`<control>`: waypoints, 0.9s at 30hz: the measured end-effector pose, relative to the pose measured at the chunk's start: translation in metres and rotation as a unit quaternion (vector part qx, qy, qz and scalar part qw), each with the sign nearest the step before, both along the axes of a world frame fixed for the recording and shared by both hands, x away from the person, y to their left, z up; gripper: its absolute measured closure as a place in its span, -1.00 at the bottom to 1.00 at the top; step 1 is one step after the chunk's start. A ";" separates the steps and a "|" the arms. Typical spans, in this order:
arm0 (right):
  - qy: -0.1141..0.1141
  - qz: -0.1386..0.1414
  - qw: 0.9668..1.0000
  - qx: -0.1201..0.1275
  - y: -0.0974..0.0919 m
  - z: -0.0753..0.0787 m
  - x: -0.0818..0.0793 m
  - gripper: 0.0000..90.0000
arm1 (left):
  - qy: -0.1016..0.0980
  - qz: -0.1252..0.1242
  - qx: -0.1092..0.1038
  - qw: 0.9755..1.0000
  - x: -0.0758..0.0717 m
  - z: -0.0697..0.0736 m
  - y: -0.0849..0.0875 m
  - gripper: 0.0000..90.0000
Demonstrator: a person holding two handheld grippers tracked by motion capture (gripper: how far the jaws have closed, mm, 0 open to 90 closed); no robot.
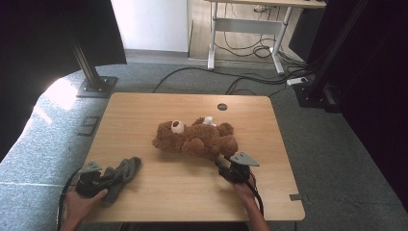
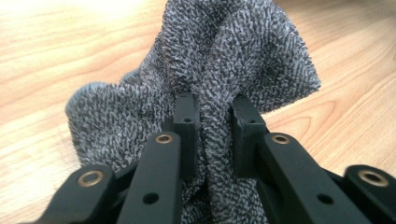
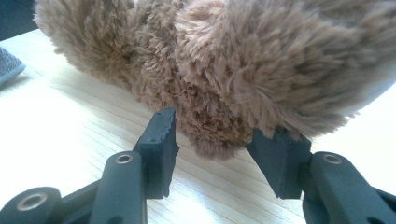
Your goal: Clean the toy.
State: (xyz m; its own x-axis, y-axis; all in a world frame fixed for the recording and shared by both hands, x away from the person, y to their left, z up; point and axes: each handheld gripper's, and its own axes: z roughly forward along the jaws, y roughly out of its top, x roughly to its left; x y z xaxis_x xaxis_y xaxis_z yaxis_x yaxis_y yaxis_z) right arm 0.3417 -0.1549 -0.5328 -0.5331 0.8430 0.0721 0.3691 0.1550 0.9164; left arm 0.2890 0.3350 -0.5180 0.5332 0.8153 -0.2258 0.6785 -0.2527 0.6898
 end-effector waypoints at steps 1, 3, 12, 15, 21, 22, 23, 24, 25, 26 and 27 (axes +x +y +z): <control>0.000 0.000 1.000 -0.001 0.000 0.000 0.000 0.09 | 0.002 -0.003 0.000 1.000 0.001 0.000 -0.001 0.56; -0.001 0.000 1.000 0.001 -0.001 0.000 0.000 0.07 | 0.001 -0.006 -0.009 1.000 0.002 0.003 -0.002 0.45; -0.001 -0.001 1.000 0.002 -0.005 0.001 -0.002 0.05 | 0.019 -0.001 -0.015 1.000 0.001 0.016 0.006 -0.22; -0.002 -0.002 1.000 0.001 -0.005 0.001 -0.002 0.06 | 0.049 -0.005 -0.031 0.998 0.005 0.013 0.011 -0.29; -0.003 -0.003 1.000 -0.005 -0.005 0.000 -0.002 0.05 | 0.057 -0.009 -0.053 0.997 0.009 0.014 0.013 -0.17; -0.004 -0.003 1.000 -0.006 -0.005 0.000 -0.002 0.05 | 0.045 -0.008 -0.063 0.997 0.010 0.017 0.010 -0.16; -0.004 -0.003 1.000 -0.007 -0.005 0.000 -0.002 0.05 | 0.042 -0.010 -0.061 0.997 0.011 0.019 0.008 -0.16; -0.006 -0.003 1.000 -0.009 -0.005 0.000 -0.002 0.05 | 0.037 -0.009 -0.056 0.998 0.012 0.020 0.006 -0.16; -0.006 -0.003 1.000 -0.010 -0.005 0.000 -0.002 0.05 | 0.034 -0.010 -0.053 0.998 0.014 0.022 0.003 -0.16; -0.006 -0.004 1.000 -0.011 -0.005 0.000 -0.003 0.04 | 0.033 -0.012 -0.053 0.998 0.016 0.024 -0.001 -0.16; -0.007 -0.005 1.000 -0.010 -0.005 0.000 -0.003 0.04 | 0.029 -0.013 -0.052 0.998 0.017 0.025 -0.003 -0.15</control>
